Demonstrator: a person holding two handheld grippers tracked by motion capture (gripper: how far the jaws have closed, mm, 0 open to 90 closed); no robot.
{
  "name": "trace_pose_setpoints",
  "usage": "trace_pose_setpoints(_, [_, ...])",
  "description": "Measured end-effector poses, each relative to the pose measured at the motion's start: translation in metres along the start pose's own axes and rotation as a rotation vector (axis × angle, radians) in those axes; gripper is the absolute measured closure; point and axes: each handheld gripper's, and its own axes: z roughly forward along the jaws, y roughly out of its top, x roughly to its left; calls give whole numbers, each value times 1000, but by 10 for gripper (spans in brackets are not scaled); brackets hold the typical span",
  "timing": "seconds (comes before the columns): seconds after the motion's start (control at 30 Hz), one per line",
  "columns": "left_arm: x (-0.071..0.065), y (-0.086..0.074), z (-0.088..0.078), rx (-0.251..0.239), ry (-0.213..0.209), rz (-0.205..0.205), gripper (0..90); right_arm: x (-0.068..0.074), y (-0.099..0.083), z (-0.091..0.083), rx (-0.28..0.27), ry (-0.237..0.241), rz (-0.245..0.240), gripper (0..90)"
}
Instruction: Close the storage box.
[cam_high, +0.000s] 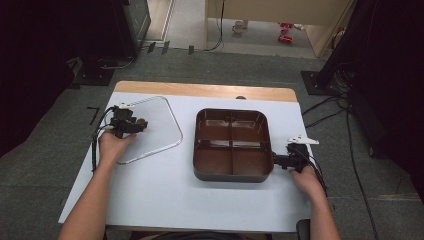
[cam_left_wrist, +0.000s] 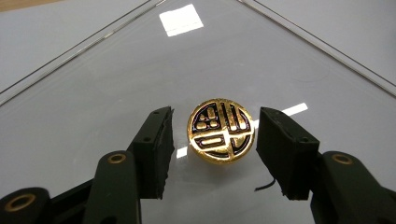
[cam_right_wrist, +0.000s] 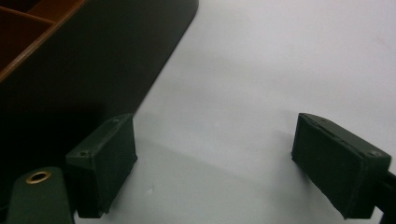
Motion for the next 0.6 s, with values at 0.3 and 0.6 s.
trace_pose_setpoints(0.3, [2, -1, 4, -2, -28, -13, 582, 0, 0, 0, 0, 0, 0, 135])
trace_pose_setpoints(0.6, [4, -1, 2, 0, -44, -19, 592, 0, 0, 0, 0, 0, -1, 135])
